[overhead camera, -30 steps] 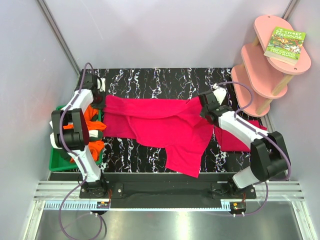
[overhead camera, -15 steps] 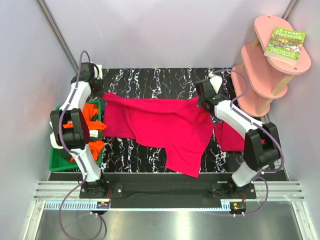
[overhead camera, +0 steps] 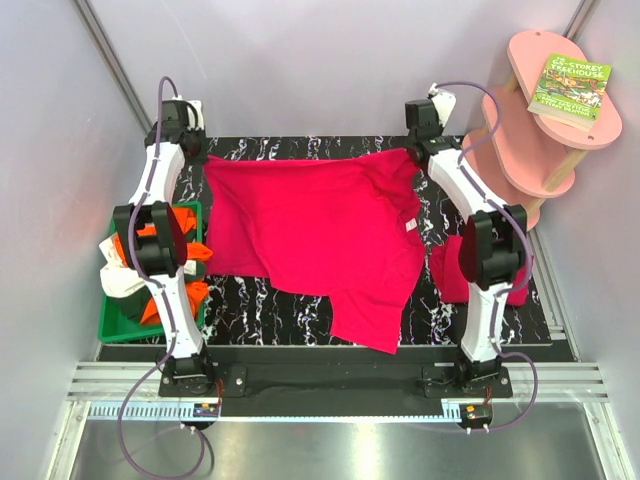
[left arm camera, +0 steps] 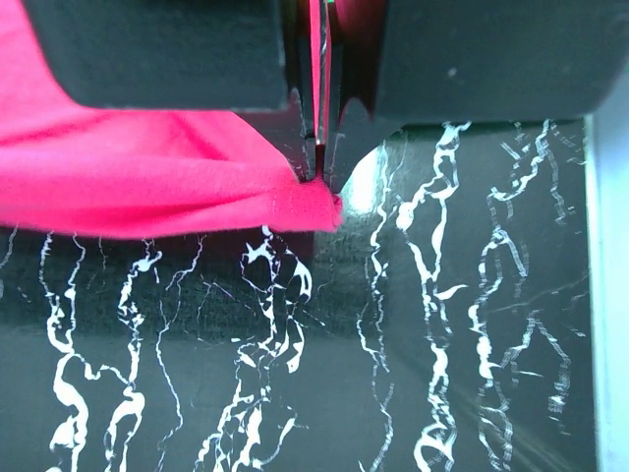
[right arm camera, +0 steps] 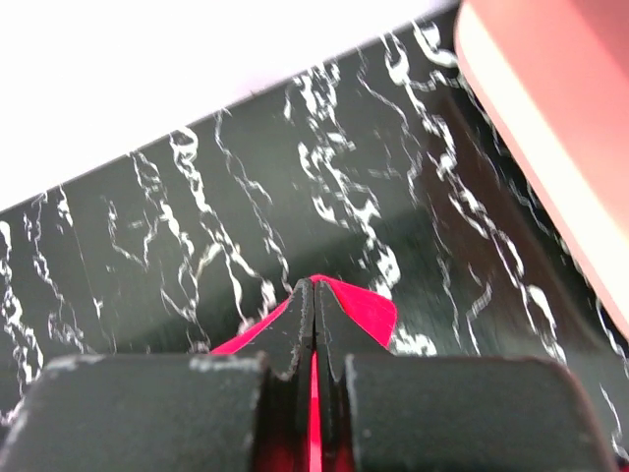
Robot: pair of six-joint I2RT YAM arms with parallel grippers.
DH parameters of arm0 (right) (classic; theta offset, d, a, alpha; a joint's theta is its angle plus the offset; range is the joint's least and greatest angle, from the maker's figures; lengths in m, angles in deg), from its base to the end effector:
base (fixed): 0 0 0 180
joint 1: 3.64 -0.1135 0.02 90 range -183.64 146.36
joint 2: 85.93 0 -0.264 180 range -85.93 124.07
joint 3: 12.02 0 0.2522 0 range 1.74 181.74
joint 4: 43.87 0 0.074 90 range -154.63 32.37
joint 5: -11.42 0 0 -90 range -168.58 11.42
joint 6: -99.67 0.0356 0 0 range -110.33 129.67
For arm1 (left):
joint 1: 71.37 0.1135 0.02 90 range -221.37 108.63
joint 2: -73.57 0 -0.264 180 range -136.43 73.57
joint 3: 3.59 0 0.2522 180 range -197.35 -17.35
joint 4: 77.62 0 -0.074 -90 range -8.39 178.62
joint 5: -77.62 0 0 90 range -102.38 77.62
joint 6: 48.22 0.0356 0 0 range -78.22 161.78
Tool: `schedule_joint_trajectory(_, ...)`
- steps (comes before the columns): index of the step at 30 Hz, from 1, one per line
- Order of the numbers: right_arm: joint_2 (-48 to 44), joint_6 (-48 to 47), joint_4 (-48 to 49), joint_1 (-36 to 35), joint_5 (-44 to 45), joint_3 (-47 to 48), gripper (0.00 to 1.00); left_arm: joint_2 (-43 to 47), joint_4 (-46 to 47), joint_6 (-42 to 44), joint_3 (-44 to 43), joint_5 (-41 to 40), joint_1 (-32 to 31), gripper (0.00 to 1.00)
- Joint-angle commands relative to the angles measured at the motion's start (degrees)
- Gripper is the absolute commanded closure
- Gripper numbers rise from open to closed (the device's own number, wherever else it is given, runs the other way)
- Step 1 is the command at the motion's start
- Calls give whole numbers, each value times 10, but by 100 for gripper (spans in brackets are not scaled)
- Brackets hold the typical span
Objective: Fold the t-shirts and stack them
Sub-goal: Fold the flattened tshirt in 1/3 of the way
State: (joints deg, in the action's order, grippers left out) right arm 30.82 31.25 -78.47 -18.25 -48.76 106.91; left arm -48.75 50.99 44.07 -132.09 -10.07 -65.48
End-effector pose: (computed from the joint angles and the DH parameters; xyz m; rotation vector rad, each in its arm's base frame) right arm 0.4683 0.1038 0.3026 0.4213 2.0152 -0.1679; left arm 0.4866 0.0488 0.2860 -0.0545 2.3585 0.0219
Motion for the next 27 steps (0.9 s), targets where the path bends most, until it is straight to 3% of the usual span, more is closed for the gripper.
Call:
schedule_joint_trajectory(1,60,-53,13,-2,27,96,100,-32,12,-8,-51,3,0,100)
schedule_joint_trajectory(10,197,-87,-21,0,25,294,100,-95,12,-7,-133,2,1,100)
schedule_joint_trajectory(17,201,-80,-20,3,23,304,100,-114,12,-1,-164,-1,-2,100)
schedule_joint_trajectory(27,133,-83,-20,-11,29,245,100,-74,11,20,-117,3,-4,100)
